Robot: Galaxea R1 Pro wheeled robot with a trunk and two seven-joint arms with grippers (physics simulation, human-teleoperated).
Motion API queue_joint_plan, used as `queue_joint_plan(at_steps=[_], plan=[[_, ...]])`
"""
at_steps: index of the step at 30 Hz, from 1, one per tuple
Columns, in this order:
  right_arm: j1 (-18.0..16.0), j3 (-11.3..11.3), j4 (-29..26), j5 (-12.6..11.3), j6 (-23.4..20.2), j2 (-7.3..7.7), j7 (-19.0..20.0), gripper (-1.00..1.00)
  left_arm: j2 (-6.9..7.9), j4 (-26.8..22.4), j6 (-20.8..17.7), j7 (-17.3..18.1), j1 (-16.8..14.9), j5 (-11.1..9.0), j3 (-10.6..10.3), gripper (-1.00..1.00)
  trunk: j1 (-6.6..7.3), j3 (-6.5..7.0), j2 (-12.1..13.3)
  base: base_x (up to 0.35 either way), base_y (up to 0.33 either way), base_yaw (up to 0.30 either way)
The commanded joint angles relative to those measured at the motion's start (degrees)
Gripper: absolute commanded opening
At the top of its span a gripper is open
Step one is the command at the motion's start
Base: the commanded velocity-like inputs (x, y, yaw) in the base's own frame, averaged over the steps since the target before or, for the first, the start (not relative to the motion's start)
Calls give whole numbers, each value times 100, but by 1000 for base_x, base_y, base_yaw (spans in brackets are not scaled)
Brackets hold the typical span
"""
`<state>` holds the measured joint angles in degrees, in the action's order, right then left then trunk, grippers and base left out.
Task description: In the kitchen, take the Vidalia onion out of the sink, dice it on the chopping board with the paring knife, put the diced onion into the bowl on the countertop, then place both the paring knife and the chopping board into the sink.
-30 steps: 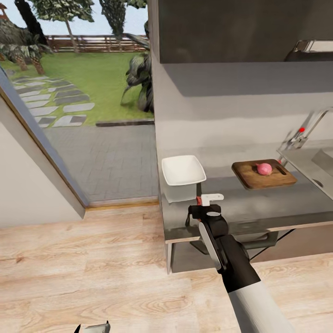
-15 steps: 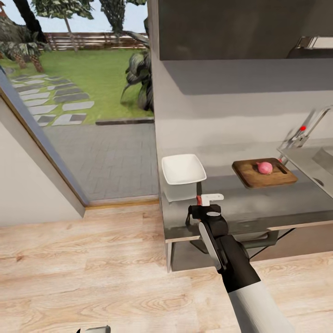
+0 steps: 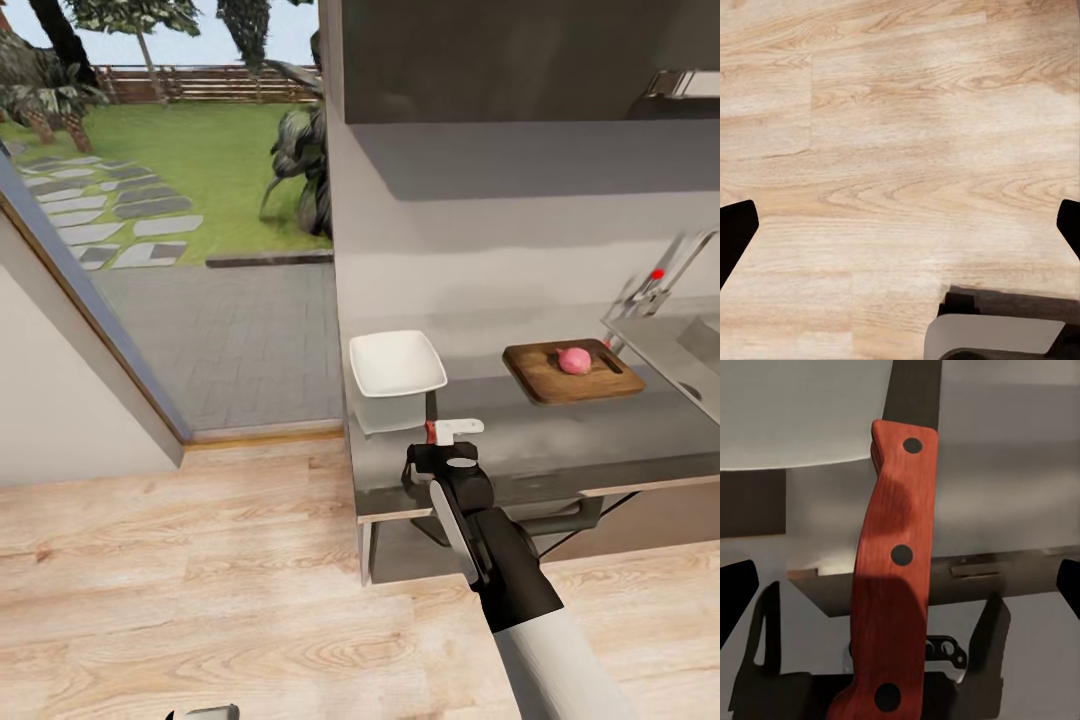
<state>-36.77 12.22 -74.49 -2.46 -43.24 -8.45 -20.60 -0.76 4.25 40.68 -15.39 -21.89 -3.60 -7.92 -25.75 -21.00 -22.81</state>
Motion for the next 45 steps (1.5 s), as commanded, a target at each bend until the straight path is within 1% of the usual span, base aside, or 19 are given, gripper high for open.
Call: queue_joint_plan(at_steps=[1, 19, 28, 30, 32, 35, 37, 40, 44, 45], plan=[[-5, 9, -4, -27, -26, 1, -40, 100, -3, 23, 34, -17, -10, -35, -50, 100, -3, -13, -11, 0, 0, 0], [-5, 11, -4, -32, -28, 0, -47, 100, -3, 23, 36, -18, -9, -35, -50, 100, -3, -78, -11, 0, 0, 0], [-5, 9, -4, -27, -35, 8, -45, 100, -3, 23, 34, -19, -8, -35, -46, 100, -3, -81, -11, 0, 0, 0], [-5, 76, 58, -69, 26, -58, 10, 100, -12, 28, 28, -17, -8, -35, -43, 100, -3, -81, -11, 0, 0, 0], [-5, 131, 113, 30, 26, -102, 22, 100, -12, 27, 28, -17, -8, -35, -43, 100, -3, -81, -11, 0, 0, 0], [-5, 121, 122, 135, 23, -102, 16, 100, -12, 27, 28, -17, -8, -35, -43, 100, -3, -81, -11, 0, 0, 0], [-5, 118, 105, 106, 20, -45, 9, 100, -12, 29, 28, -17, -8, -35, -43, 100, -3, -81, -11, 0, 0, 0], [-5, 114, 72, -88, 19, 46, 5, 100, -12, 27, 28, -17, -8, -35, -46, 100, -3, -81, -11, 0, 0, 0], [-5, 106, 39, -233, 44, 162, 4, 100, -12, 29, 28, -17, -8, -35, -46, 100, -3, -81, -11, 0, 0, 0], [-5, 104, 32, -268, 50, 167, 2, 100, -12, 30, 28, -17, -8, -35, -45, 100, -3, -81, -11, 0, 0, 0]])
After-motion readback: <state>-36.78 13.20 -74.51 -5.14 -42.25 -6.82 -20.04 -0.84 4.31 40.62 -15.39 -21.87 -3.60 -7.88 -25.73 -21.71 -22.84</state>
